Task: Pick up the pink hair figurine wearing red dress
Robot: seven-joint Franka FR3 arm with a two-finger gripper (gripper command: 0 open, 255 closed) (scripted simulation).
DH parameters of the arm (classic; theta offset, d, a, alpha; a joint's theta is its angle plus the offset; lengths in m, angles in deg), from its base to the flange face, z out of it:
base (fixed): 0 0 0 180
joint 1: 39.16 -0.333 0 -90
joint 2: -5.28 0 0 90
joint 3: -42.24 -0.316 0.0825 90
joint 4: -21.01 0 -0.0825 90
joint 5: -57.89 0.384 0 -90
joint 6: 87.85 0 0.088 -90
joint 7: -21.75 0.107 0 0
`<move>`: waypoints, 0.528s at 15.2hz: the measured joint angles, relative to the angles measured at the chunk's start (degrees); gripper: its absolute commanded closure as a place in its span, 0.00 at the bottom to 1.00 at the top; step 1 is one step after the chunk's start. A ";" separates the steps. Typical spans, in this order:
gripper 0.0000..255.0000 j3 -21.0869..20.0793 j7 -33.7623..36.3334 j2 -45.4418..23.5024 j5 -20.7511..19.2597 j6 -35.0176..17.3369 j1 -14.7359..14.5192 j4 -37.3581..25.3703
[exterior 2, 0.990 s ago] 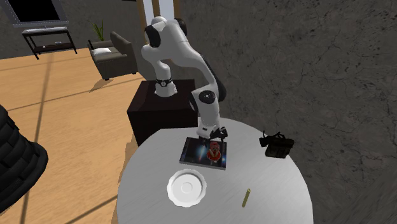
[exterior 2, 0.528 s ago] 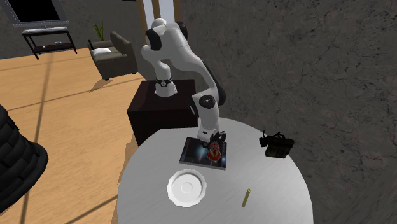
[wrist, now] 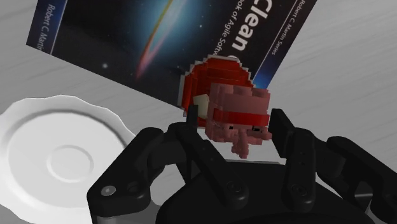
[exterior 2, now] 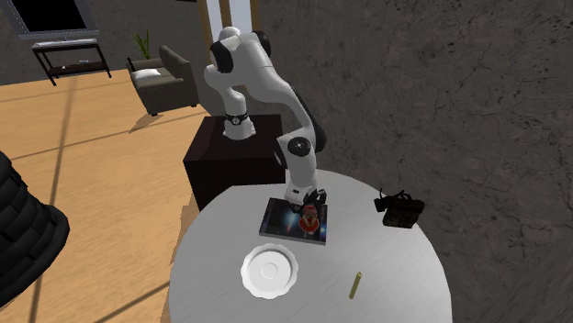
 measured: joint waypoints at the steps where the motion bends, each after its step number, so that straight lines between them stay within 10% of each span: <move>1: 1.00 -0.04 0.00 0.34 0.03 0.14 0.06 0.29; 8: 1.00 -0.43 0.40 4.11 0.33 2.80 0.39 1.39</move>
